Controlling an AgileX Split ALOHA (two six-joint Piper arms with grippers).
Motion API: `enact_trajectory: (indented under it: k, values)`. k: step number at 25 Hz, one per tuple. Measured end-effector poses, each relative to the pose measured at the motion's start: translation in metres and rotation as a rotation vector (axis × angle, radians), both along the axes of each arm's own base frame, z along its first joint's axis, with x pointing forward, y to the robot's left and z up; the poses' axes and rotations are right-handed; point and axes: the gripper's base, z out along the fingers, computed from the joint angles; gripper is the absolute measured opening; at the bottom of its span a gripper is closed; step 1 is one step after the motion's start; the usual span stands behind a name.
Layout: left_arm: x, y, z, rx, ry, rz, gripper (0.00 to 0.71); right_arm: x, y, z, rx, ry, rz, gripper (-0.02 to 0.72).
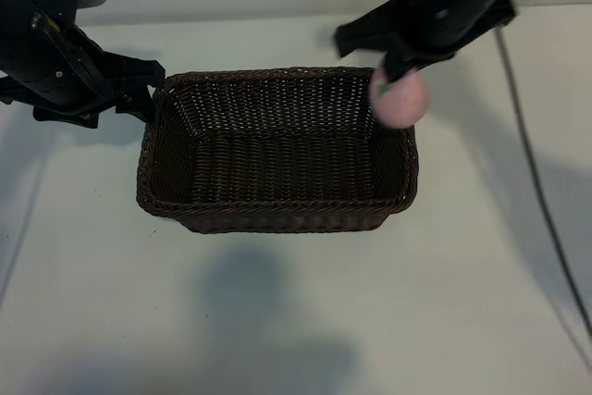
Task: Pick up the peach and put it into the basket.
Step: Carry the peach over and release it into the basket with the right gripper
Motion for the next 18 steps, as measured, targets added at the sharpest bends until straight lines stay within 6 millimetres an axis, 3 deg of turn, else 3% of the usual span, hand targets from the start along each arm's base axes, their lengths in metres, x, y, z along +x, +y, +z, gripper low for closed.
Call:
enact_trajectory:
  k: [6, 13, 15, 18]
  values:
    - [0.0, 0.0, 0.0, 0.001, 0.0, 0.0, 0.591, -0.012, 0.035, -0.014, 0.012, -0.01, 0.077, 0.043]
    - [0.0, 0.0, 0.0, 0.001, 0.0, 0.0, 0.591, -0.008, 0.058, -0.053, 0.0, 0.023, 0.107, 0.047]
    - [0.0, 0.0, 0.0, 0.001, 0.0, 0.0, 0.591, -0.005, 0.061, -0.065, -0.004, 0.038, 0.109, 0.064]
    - [0.0, 0.0, 0.0, 0.001, -0.001, 0.0, 0.591, -0.003, 0.064, -0.079, -0.018, 0.061, 0.114, 0.147]
